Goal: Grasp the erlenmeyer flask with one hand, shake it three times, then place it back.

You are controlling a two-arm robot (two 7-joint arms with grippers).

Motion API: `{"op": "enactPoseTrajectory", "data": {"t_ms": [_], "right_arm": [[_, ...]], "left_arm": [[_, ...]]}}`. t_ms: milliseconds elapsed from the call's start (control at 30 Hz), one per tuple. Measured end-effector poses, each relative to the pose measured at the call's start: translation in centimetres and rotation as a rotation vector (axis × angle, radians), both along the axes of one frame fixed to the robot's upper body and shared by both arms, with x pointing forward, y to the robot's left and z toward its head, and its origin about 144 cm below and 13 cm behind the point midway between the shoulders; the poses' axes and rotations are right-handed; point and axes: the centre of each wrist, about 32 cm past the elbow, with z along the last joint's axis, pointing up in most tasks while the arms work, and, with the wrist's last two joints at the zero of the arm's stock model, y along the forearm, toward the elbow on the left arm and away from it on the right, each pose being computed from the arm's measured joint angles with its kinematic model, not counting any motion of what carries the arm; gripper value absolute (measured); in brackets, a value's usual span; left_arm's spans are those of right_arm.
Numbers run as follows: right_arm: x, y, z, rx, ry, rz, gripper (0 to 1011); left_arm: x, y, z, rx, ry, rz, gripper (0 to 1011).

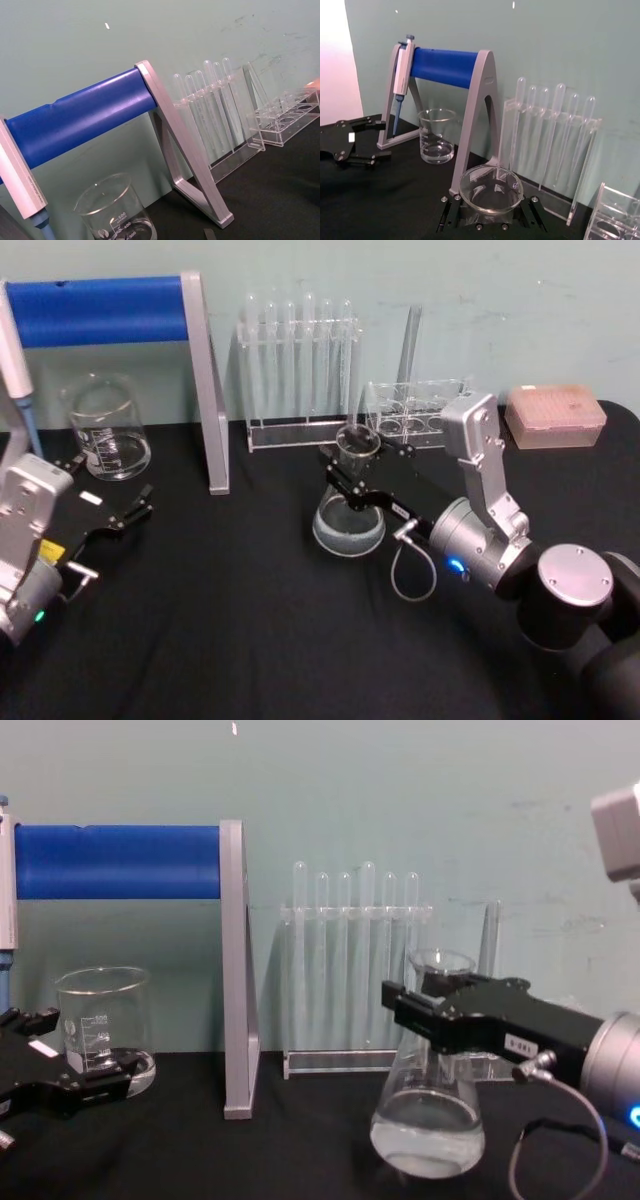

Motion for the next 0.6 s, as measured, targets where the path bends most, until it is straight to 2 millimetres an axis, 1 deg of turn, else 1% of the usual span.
{"op": "enactPoseTrajectory", "data": {"t_ms": [367, 600], "right_arm": [[-0.1, 0.1, -1.2, -0.013, 0.034, 0.008, 446], [-0.1, 0.2, -1.5, -0.017, 0.049, 0.007, 446]], "left_arm": [[0.0, 0.0, 0.0, 0.000, 0.000, 0.000, 1001], [0.0, 0.0, 0.0, 0.000, 0.000, 0.000, 1001]]}}
